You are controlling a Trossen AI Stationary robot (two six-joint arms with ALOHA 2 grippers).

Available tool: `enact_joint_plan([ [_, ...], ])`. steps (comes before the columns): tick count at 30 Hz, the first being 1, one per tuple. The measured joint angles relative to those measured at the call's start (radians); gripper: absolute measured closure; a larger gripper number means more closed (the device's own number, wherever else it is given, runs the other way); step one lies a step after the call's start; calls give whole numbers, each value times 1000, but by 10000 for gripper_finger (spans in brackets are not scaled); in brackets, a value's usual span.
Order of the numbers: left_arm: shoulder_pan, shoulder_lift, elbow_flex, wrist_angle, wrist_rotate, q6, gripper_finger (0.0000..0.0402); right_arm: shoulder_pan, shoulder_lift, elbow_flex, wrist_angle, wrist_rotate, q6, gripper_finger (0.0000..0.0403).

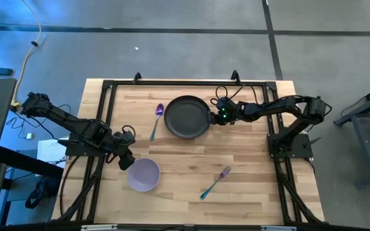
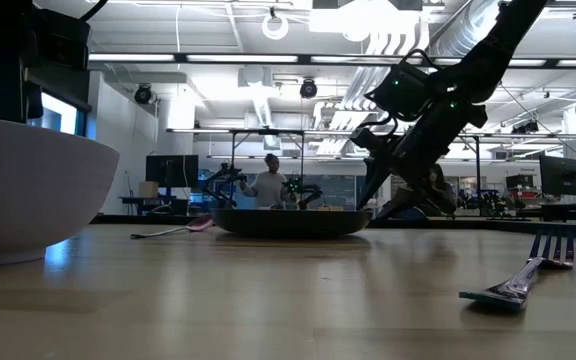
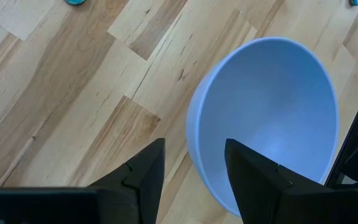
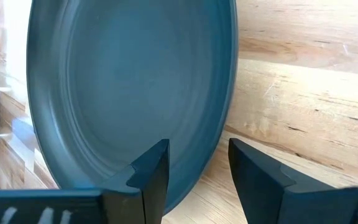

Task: Set table place
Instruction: Move the black plate to the center

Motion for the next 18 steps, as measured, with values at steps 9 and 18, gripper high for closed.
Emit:
enact_joint_plan([
  [9, 0, 0, 0, 0, 0, 0, 245, 0, 0, 0, 0, 0, 0, 247],
  [18, 0, 0, 0, 0, 50, -30, 245, 0, 0, 0, 0, -5, -11, 247],
])
